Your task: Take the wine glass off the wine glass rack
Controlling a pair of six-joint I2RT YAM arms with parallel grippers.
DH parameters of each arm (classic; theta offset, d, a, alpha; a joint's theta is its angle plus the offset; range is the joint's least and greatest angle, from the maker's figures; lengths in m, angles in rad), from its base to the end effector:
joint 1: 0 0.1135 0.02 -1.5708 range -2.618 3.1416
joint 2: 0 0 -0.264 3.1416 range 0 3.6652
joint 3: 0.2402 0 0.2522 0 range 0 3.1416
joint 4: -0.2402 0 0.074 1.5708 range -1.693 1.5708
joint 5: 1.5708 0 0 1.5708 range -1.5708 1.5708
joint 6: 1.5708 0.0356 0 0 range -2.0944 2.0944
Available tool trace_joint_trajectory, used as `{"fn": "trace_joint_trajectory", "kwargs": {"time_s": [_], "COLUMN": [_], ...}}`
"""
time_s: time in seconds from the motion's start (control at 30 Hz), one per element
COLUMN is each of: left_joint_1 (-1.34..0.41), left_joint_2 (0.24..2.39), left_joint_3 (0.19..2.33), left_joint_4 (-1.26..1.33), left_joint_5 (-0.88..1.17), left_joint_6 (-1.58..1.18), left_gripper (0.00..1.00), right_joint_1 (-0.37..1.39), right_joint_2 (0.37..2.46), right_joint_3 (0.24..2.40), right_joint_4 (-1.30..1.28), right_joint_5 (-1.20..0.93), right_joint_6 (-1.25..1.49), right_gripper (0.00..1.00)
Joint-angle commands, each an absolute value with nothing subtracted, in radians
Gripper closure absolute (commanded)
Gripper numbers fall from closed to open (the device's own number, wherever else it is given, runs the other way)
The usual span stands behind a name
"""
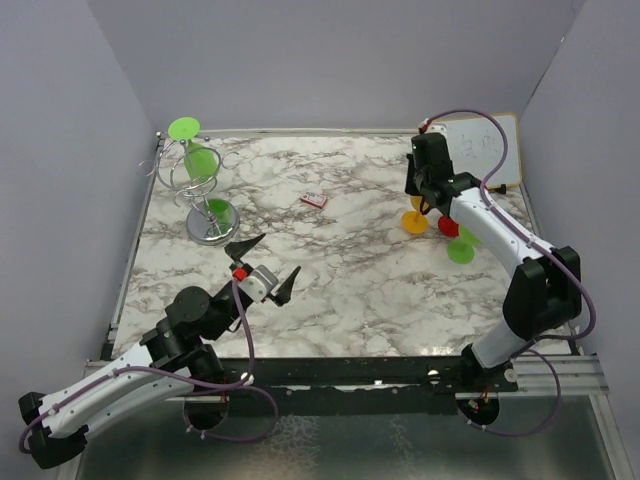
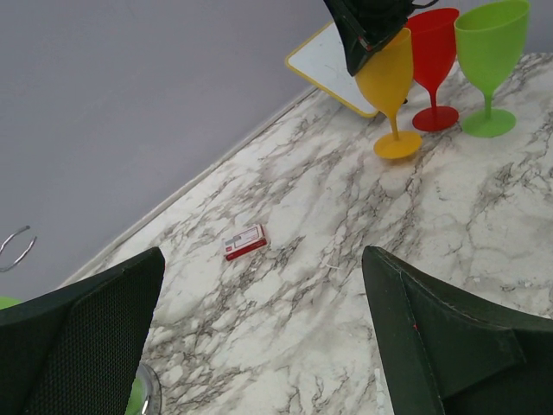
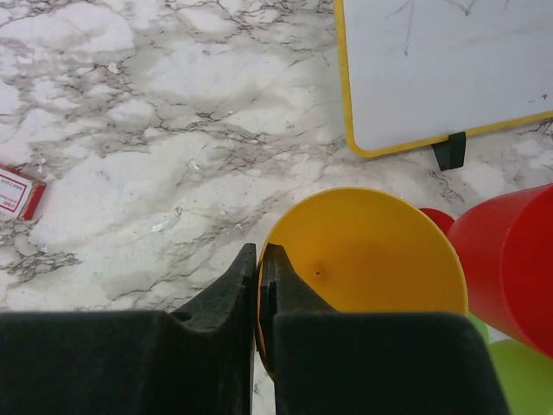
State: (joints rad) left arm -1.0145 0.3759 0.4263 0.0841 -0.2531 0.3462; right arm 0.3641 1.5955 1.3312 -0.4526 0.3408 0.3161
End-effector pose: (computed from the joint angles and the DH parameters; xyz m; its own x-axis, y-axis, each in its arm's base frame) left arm 0.0728 -0.1002 0.2972 0.3011 0.1379 -0.9436 0.6261 0.7178 0.3047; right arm 0.3404 0.1170 0.3007 -0.6147 0.0793 -0.7848 0.0957 0.9951 0.0256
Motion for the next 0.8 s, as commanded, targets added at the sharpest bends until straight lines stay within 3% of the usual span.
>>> {"fn": "trace_joint_trajectory", "kwargs": {"time_s": [0.0,0.1,0.37,0.57,0.77], "left_joint_1": [-1.001,-0.995,-0.985,-0.971,-0.946], "left_joint_2": [0.353,0.351,0.361,0.380,0.464], "left_joint_3": [0.441,0.442,0.448,0.459,0.519], "left_joint_4": [0.120,0.118,0.113,0.109,0.092], "left_joint_5": [-0.285,-0.288,-0.290,-0.300,-0.311], "left_joint_6": [0.342,0.343,0.333,0.320,0.294], "left_gripper": [0.01,0.01,0.01,0.01,0.01], "right_joint_1": [0.356,0.356,0.356,0.355,0.356], "right_joint_2": [1.603,1.597,1.605,1.552,1.435], "right_joint_3": [1.303,1.265,1.242,1.249,1.299], "right_joint_4": [-0.371,-0.337,-0.331,-0.342,-0.407], "right_joint_5": [0.407,0.396,0.379,0.335,0.243], "right_joint_6": [0.310,0.310,0.303,0.262,0.240], "right_gripper": [0.94,0.88,0.83,0.45,0.29]}}
